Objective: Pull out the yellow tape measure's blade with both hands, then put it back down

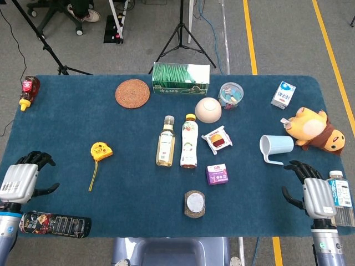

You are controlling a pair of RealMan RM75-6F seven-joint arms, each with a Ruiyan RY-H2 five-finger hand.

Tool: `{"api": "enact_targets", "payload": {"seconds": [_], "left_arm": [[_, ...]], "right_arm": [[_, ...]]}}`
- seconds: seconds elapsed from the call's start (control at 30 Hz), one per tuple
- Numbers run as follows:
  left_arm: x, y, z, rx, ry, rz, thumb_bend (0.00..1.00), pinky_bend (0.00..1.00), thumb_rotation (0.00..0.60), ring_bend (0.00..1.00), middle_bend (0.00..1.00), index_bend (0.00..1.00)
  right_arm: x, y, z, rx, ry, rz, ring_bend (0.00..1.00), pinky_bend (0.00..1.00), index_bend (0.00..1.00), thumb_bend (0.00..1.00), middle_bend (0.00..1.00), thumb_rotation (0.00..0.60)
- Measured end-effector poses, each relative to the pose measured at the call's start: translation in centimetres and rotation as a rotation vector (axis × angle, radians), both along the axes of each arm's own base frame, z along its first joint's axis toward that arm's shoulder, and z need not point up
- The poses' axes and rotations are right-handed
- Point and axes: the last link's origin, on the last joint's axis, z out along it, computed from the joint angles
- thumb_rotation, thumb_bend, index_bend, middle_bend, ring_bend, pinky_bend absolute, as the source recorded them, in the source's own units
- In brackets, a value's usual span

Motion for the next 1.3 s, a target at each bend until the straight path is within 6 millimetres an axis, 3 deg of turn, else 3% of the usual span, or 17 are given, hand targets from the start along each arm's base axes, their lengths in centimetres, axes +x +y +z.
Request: {"api": "enact_targets", "payload": {"seconds": [0.23, 0.53, 0.77, 0.93, 1.3], "left_arm": [[-0.4, 2.2, -0.8, -0.071, 0.023, 0.059, 0.14, 0.26, 0.6, 0.17, 0.26, 0.32], [-0.9, 6.6, -2.7, -0.144, 0.066, 0.128, 0.14, 0.25, 0.6, 0.15, 0.24, 0.28], [0.3, 9.5, -5.1, -0.168, 0.075, 0.135, 0.13, 0.25, 0.6, 0.15, 0.24, 0.26], [0.9, 10.4, -6.2, -0.18, 0.069, 0.139, 0.13, 0.25, 0.6, 0.13, 0.24, 0.25], [2.8, 13.7, -10.7, -0.205, 0.062, 0.146, 0.13, 0.25, 0.6, 0.12, 0.23, 0.25]], "right_arm": [[-0.1, 0.0, 0.2, -0.003, 0.002, -0.003, 0.2, 0.23, 0.28, 0.36, 0.22, 0.6], [-0.6, -0.2, 0.2, -0.003, -0.005, -0.012, 0.2, 0.23, 0.28, 0.36, 0.22, 0.6], [-1.0, -0.3, 0.2, 0.0, -0.007, -0.021, 0.2, 0.23, 0.28, 0.36, 0.22, 0.6], [-1.2, -0.2, 0.3, -0.004, -0.008, -0.028, 0.2, 0.23, 0.28, 0.36, 0.22, 0.6], [-2.0, -0.1, 0.5, -0.005, -0.01, -0.057, 0.2, 0.23, 0.28, 0.36, 0.22, 0.6]]}}
